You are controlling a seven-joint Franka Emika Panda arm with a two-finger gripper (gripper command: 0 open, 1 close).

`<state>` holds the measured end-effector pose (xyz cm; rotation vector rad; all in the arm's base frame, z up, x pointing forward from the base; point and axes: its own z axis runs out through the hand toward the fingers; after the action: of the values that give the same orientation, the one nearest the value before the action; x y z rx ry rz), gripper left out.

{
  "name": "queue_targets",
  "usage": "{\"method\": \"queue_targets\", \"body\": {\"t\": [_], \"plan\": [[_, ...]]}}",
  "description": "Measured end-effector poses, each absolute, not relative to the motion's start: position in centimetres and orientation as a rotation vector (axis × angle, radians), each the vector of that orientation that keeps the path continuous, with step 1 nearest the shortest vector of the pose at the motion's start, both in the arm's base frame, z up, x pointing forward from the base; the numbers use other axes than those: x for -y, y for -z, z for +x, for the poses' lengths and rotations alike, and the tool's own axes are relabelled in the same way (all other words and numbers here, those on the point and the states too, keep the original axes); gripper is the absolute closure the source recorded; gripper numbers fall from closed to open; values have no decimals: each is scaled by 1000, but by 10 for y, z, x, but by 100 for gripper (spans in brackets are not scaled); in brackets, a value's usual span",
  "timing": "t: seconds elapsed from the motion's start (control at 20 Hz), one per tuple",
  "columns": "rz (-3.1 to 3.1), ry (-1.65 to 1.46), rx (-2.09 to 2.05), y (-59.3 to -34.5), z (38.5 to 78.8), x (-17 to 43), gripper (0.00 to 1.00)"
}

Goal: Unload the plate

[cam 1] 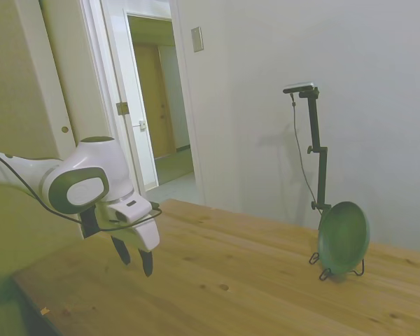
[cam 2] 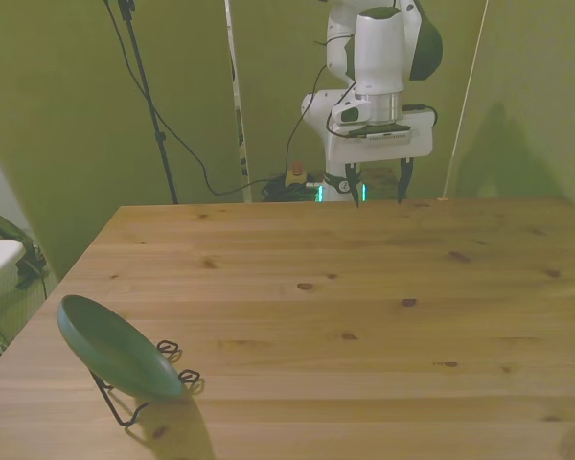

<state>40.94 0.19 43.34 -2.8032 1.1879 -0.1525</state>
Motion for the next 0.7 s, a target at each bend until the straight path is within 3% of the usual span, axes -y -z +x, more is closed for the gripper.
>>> {"method": "queue_targets", "body": {"t": [0.2, 0.5, 0.7], "plan": [[-2824, 179, -1204, -440, 409, 7, 0], [-2792, 313, -1423, -494, 387, 86, 0], [-2727, 399, -1609, -512, 374, 156, 0]]}}
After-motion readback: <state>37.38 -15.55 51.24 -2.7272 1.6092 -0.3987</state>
